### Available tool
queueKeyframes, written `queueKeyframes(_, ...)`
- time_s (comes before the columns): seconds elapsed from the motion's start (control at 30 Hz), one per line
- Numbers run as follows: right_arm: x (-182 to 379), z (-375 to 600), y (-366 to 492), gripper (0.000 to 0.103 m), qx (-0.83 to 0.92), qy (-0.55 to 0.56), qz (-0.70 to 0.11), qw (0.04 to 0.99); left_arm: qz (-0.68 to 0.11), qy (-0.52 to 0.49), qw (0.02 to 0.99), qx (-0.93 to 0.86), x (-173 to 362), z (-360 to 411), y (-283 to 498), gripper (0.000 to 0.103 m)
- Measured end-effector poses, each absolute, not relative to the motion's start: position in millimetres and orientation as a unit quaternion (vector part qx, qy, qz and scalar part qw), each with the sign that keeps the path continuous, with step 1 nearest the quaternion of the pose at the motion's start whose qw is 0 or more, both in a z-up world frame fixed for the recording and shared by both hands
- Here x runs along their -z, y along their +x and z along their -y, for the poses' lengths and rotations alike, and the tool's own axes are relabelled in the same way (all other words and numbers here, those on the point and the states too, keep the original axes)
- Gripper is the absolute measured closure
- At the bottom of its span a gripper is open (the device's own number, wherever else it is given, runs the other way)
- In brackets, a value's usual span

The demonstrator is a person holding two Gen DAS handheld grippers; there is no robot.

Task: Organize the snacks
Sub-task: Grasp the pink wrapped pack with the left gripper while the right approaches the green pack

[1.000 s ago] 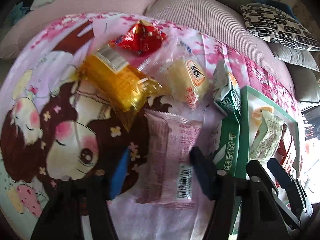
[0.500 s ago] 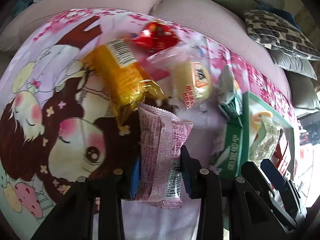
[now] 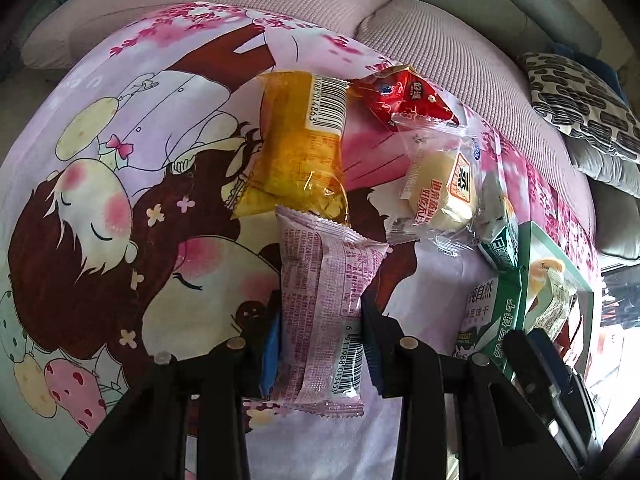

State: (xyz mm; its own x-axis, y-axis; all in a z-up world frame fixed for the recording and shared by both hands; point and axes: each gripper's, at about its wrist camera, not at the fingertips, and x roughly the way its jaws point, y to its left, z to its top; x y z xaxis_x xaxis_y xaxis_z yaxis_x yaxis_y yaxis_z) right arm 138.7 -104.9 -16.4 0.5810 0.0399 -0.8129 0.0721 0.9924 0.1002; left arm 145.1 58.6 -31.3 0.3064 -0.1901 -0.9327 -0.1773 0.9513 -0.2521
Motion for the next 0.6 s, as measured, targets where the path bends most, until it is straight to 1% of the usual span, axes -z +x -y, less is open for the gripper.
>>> queueKeyframes(0.13,13,111,141,0.057,0.035,0.055,-0.446,0.892,-0.589,-0.159,0.792,0.005,29,-63,142,0.066)
queueKeyframes(0.43,17,118,143,0.057,0.065,0.036,-0.451,0.89,-0.591,-0.162,0.79,0.001,32,-60,147,0.065)
queueKeyframes(0.6,18,107,143,0.057,0.052,0.02,-0.45,0.891,-0.592,-0.161,0.789,-0.001,33,-56,150,0.065)
